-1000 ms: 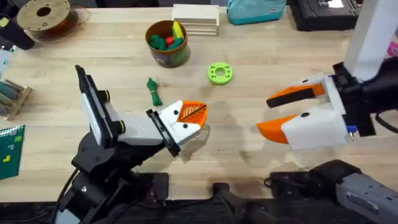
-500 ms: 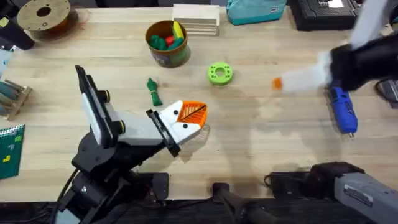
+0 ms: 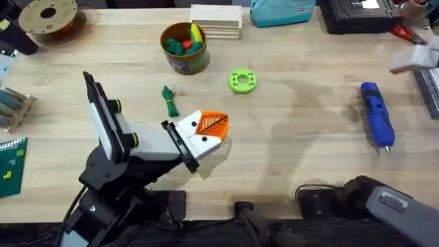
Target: Pick up the gripper from the table and insert it into the empty holder that is missing its gripper. Then pick up a screw, insert it into the mounting hole, and use the screwdriver to tighten it. Finally, clean up the table by picking up the vegetable and placing it into the bucket.
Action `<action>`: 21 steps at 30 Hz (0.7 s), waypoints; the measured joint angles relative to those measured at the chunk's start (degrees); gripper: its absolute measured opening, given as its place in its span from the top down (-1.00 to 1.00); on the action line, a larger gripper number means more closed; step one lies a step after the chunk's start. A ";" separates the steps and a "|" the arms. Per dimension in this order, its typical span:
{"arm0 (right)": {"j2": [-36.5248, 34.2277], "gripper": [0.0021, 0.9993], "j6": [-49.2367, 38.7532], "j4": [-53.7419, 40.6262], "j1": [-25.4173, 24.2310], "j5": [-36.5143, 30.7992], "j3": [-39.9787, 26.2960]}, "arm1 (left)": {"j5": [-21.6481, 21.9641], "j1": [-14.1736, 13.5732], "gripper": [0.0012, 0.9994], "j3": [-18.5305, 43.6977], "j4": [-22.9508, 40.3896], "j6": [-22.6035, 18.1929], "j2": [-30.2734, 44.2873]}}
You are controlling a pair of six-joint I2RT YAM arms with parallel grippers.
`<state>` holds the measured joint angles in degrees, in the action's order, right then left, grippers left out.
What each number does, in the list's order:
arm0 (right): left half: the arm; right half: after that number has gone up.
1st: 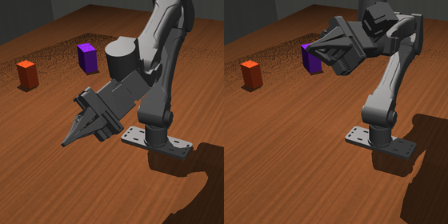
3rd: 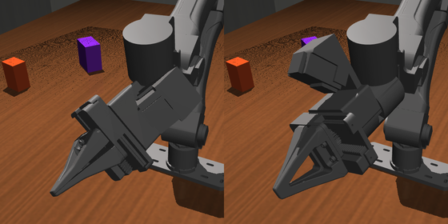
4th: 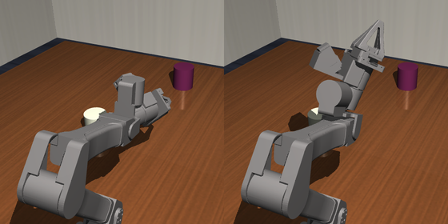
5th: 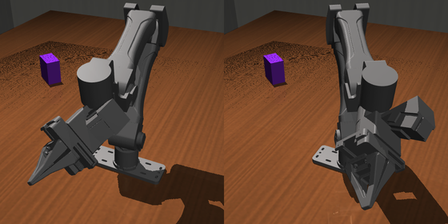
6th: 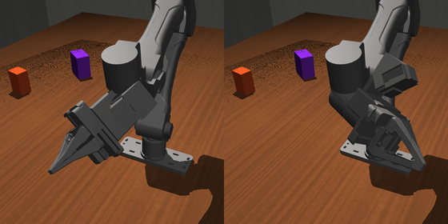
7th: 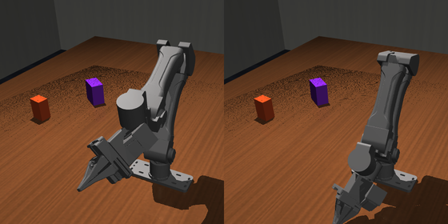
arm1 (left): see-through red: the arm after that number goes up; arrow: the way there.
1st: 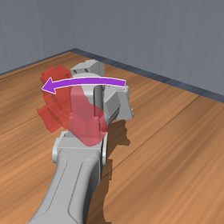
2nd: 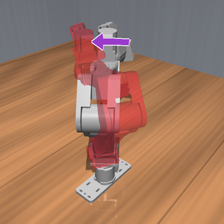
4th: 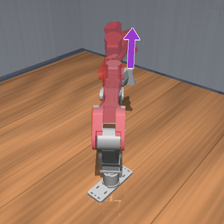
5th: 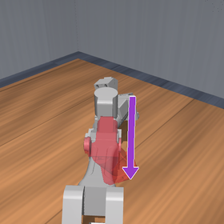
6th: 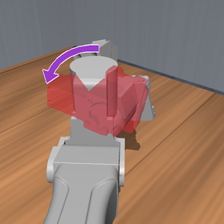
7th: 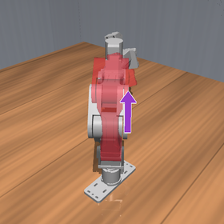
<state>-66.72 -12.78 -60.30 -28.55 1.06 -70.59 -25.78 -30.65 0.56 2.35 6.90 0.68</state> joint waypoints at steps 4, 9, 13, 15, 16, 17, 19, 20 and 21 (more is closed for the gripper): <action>-6.17 -0.91 -2.65 1.26 -3.93 -1.82 0.07 | 0.00 0.00 0.98 0.00 0.02 0.00 0.00; -16.26 -0.90 -7.93 3.60 -5.64 -2.79 0.20 | 0.15 0.00 0.98 0.00 0.00 0.00 0.00; -22.75 -0.91 -12.69 4.50 -5.64 -2.95 0.43 | 0.30 0.00 0.98 0.00 0.00 0.00 -0.02; -25.32 -0.92 -14.79 5.10 -5.64 -2.97 0.48 | 0.30 0.00 0.98 0.00 0.00 0.00 -0.01; -26.48 -0.92 -15.72 5.47 -5.64 -2.97 0.48 | 0.30 0.00 0.98 0.00 0.00 0.00 0.00; -27.76 -0.92 -16.54 6.16 -5.64 -2.97 0.48 | 0.30 0.00 0.98 0.00 0.00 0.00 -0.02; -30.10 -0.92 -17.69 7.60 -5.64 -2.97 0.48 | 0.30 0.00 0.98 0.00 0.00 0.00 -0.02; -31.16 -0.92 -17.98 8.11 -5.64 -2.97 0.48 | 0.30 0.00 0.98 0.00 0.00 0.00 0.00; -32.49 -0.92 -18.35 8.58 -5.64 -2.97 0.48 | 0.30 0.00 0.98 0.00 0.00 0.00 -0.01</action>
<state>-99.21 -31.13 -51.71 -34.20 -1.91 -70.11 -25.47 -30.65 0.56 2.35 6.90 0.67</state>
